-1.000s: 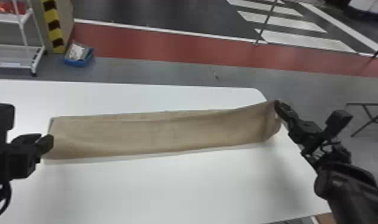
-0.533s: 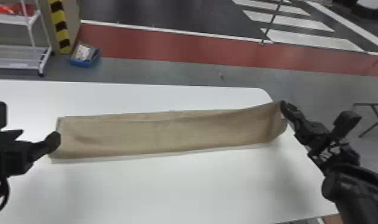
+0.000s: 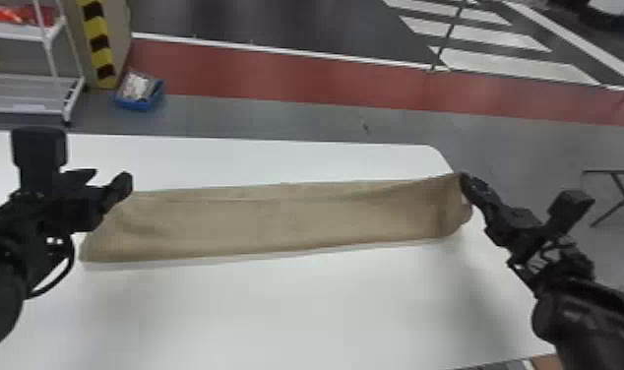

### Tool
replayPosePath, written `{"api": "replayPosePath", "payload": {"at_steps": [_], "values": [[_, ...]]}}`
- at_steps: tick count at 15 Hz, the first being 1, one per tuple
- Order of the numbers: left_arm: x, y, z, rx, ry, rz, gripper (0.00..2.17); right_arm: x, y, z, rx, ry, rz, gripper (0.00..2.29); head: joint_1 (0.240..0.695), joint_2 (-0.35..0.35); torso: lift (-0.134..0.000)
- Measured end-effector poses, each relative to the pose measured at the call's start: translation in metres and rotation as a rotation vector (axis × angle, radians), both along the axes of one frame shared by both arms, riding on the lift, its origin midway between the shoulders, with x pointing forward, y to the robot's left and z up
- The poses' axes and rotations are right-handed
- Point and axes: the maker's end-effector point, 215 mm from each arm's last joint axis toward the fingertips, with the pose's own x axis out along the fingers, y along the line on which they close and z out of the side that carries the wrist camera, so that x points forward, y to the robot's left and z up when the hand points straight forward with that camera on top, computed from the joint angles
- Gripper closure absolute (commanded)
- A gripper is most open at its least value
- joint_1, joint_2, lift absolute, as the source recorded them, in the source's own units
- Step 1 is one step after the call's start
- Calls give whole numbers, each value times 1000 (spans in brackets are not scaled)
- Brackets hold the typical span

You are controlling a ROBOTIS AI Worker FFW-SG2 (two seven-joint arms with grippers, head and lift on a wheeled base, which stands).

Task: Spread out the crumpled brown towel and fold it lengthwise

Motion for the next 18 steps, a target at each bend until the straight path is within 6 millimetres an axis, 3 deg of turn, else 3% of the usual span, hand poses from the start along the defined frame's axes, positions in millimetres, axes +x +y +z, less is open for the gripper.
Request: {"api": "replayPosePath", "payload": {"at_steps": [4, 9, 18], "values": [[6, 6, -19, 39, 37, 9, 613, -5, -8, 3, -7, -3, -9, 1531, 695, -278, -124], [2, 15, -34, 79, 69, 14, 616, 3, 1, 9, -9, -15, 8, 1531, 695, -260, -124], [-3, 4, -48, 66, 104, -17, 738, 1, -5, 11, -8, -18, -2, 1531, 695, -274, -124]]}}
